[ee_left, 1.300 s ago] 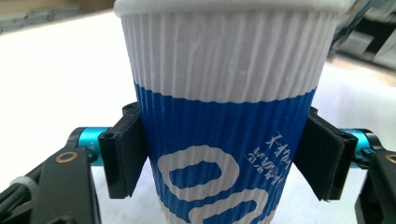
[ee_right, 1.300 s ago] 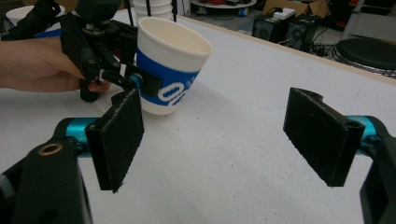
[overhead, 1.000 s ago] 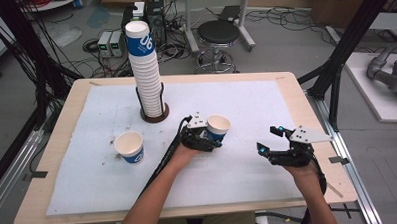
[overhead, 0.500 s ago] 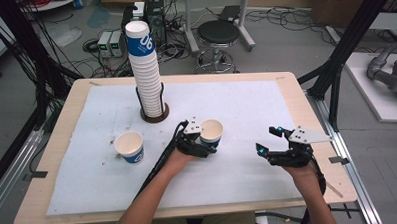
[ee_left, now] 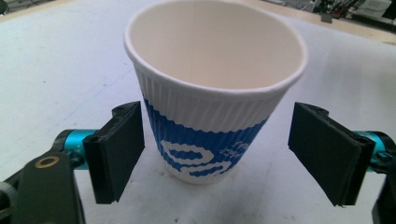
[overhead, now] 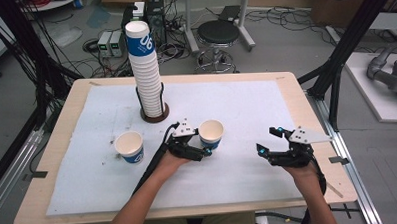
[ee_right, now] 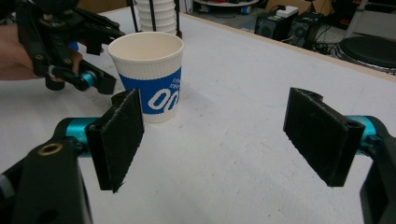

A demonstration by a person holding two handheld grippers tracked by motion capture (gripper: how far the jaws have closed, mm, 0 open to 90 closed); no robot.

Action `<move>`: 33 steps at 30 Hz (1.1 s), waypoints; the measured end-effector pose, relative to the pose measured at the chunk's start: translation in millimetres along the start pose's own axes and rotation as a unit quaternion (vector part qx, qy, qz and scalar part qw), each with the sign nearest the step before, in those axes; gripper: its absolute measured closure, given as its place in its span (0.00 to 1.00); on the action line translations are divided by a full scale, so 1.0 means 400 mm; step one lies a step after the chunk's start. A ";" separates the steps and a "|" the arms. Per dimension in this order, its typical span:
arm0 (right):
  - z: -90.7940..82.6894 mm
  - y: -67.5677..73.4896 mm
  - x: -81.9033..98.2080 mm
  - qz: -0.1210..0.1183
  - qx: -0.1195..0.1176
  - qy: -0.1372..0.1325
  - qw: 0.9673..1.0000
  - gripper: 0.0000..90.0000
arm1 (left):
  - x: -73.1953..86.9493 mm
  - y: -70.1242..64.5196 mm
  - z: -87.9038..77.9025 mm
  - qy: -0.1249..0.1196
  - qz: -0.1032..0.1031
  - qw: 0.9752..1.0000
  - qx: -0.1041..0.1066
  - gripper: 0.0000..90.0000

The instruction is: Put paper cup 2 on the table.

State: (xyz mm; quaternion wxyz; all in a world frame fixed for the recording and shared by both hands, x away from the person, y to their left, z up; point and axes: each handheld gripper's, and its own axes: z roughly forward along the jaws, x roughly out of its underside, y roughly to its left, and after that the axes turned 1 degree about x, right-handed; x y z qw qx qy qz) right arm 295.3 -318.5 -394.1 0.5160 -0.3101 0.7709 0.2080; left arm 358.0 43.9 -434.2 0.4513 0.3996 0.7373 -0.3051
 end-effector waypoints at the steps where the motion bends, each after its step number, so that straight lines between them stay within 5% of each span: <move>1: 0.001 -0.001 0.000 -0.002 0.000 -0.001 1.000 0.23 | -0.005 -0.002 -0.016 -0.007 0.003 1.000 0.001 0.20; 11: -0.010 -0.008 0.008 0.007 0.008 -0.001 1.000 0.23 | -0.040 -0.029 -0.166 -0.079 0.017 0.997 0.017 0.19; 21: -0.016 -0.014 0.016 0.017 0.015 0.001 1.000 0.23 | -0.043 0.004 -0.313 -0.140 0.012 0.990 -0.029 0.19; 26: -0.016 -0.016 0.018 0.016 0.017 0.002 1.000 0.23 | -0.021 0.031 -0.378 -0.171 0.003 0.984 -0.057 0.19; 33: -0.022 -0.014 0.017 0.014 0.025 -0.001 1.000 0.23 | 0.018 0.065 -0.475 -0.218 -0.012 0.971 -0.096 0.19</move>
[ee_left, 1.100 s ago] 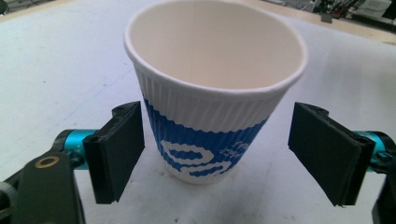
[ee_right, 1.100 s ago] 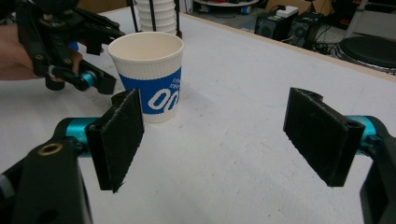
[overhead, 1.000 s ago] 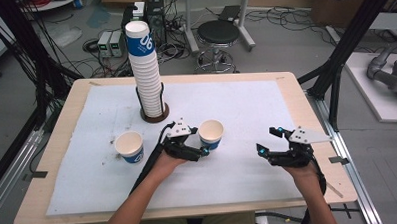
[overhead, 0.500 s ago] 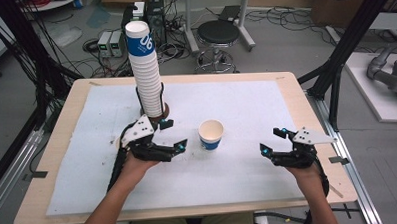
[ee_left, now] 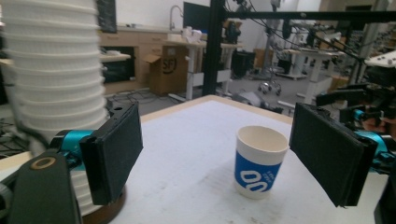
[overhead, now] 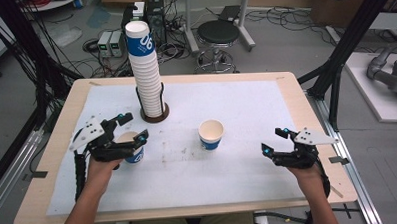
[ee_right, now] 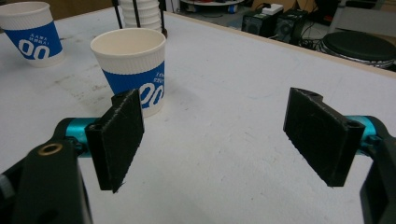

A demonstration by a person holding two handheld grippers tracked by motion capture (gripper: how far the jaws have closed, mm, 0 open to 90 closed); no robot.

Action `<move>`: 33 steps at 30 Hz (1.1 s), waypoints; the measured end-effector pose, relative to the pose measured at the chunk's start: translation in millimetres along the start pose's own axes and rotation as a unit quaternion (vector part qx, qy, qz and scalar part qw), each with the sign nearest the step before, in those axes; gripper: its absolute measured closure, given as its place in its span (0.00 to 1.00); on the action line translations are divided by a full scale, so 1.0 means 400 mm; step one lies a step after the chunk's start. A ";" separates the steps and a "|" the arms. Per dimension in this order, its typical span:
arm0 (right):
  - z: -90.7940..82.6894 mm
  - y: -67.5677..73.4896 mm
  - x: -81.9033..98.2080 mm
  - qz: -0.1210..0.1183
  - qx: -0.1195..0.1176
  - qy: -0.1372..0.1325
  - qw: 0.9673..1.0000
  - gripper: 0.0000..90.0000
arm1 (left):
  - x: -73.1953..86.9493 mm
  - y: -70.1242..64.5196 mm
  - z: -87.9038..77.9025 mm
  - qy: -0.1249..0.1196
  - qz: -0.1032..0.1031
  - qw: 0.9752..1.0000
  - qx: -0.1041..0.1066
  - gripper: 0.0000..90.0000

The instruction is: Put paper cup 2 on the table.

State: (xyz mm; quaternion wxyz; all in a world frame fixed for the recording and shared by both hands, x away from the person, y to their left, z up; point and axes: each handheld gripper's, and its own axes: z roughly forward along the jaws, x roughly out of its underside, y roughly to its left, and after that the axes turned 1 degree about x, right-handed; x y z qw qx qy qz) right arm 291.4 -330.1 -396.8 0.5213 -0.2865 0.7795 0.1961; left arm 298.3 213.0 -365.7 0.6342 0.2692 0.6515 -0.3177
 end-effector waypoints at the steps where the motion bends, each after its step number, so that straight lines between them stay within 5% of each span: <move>1: -0.002 -0.001 0.000 -0.003 0.001 -0.001 1.000 0.23 | -0.001 0.006 -0.011 0.001 0.003 1.000 -0.005 0.19; 17: -0.010 0.011 0.000 -0.004 0.012 0.001 1.000 0.23 | 0.052 0.059 -0.119 -0.004 0.003 0.998 -0.055 0.19; 33: -0.021 0.011 0.000 -0.006 0.022 -0.004 1.000 0.23 | 0.062 0.058 -0.130 -0.006 0.005 0.998 -0.059 0.20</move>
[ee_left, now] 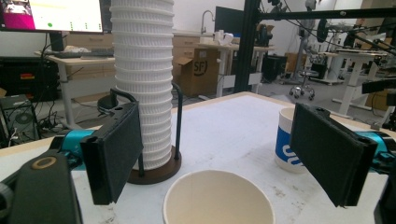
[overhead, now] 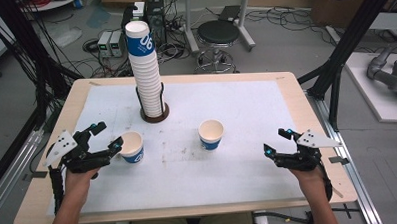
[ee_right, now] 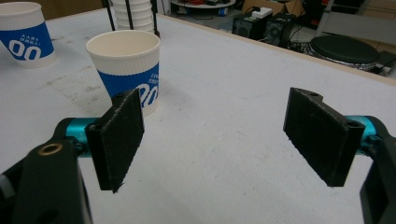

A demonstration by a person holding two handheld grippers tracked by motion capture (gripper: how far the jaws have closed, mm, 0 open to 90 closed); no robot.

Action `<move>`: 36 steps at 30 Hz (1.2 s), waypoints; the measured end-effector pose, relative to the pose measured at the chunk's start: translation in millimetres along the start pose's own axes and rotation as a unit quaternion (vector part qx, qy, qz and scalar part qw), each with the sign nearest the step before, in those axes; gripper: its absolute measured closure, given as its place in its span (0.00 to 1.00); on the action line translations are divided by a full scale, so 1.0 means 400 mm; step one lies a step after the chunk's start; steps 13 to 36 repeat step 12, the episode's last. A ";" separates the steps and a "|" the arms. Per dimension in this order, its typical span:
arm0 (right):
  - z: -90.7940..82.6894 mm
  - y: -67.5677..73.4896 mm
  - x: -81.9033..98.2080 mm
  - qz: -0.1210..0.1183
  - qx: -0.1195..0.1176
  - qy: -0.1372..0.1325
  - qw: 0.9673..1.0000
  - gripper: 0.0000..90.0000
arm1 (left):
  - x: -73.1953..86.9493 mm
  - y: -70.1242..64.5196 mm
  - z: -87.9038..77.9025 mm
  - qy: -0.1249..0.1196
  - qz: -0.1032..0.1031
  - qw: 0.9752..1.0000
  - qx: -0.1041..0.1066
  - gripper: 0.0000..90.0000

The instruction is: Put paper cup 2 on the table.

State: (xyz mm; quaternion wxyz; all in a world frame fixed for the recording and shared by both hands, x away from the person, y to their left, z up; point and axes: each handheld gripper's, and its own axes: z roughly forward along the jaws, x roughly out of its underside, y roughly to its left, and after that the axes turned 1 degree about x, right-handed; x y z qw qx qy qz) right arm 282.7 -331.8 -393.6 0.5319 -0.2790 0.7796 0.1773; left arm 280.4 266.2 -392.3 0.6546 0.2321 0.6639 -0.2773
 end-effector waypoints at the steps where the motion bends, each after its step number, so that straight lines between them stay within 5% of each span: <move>1: 0.000 0.000 0.000 0.000 0.000 0.000 1.000 0.23 | 0.000 0.000 0.000 0.002 0.001 1.000 0.001 0.20; 36: 0.001 -0.003 0.002 0.004 0.000 -0.004 1.000 0.23 | -0.001 0.002 -0.001 0.000 0.000 1.000 -0.004 0.20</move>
